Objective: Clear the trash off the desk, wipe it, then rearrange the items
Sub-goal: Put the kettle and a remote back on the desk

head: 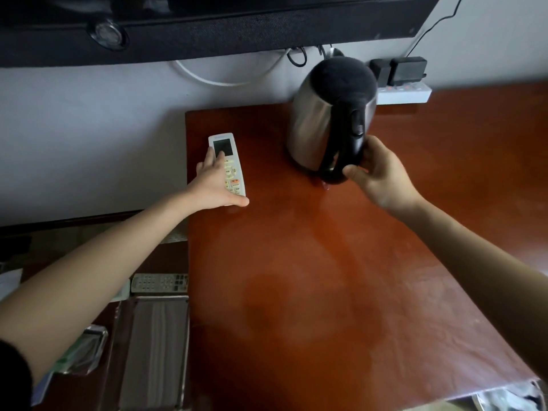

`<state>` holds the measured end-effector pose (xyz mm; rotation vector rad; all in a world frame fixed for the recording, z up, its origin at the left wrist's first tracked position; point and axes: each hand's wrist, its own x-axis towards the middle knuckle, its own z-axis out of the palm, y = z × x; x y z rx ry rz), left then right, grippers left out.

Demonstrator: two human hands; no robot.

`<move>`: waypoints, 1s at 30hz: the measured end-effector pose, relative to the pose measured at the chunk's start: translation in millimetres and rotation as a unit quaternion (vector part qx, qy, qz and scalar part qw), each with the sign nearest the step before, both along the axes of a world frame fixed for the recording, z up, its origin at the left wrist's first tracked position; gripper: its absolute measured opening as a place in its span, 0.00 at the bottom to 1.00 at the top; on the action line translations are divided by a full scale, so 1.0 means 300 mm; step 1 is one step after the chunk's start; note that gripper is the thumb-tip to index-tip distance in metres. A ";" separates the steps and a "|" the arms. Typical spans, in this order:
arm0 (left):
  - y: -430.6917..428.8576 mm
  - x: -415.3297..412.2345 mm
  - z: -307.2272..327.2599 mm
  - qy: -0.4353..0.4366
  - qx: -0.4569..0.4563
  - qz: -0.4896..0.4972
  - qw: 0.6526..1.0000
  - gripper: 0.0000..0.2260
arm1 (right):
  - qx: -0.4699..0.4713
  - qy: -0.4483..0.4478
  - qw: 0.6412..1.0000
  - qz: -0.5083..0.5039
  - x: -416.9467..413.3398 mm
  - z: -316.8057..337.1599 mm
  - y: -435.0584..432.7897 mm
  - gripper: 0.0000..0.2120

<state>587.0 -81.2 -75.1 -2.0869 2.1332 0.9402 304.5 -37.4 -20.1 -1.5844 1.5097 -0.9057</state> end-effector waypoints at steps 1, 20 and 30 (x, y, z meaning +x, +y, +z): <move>0.000 -0.005 0.001 0.003 -0.001 -0.002 1.000 0.53 | 0.000 0.000 1.000 0.004 -0.012 0.001 0.003 0.17; 0.026 -0.001 0.036 0.000 -0.130 -0.123 0.984 0.24 | -0.067 0.152 0.985 -0.040 -0.011 -0.059 0.113 0.21; 0.319 0.032 0.095 -0.035 -0.139 -0.307 0.941 0.24 | -0.094 0.295 0.941 0.132 0.123 -0.111 0.334 0.17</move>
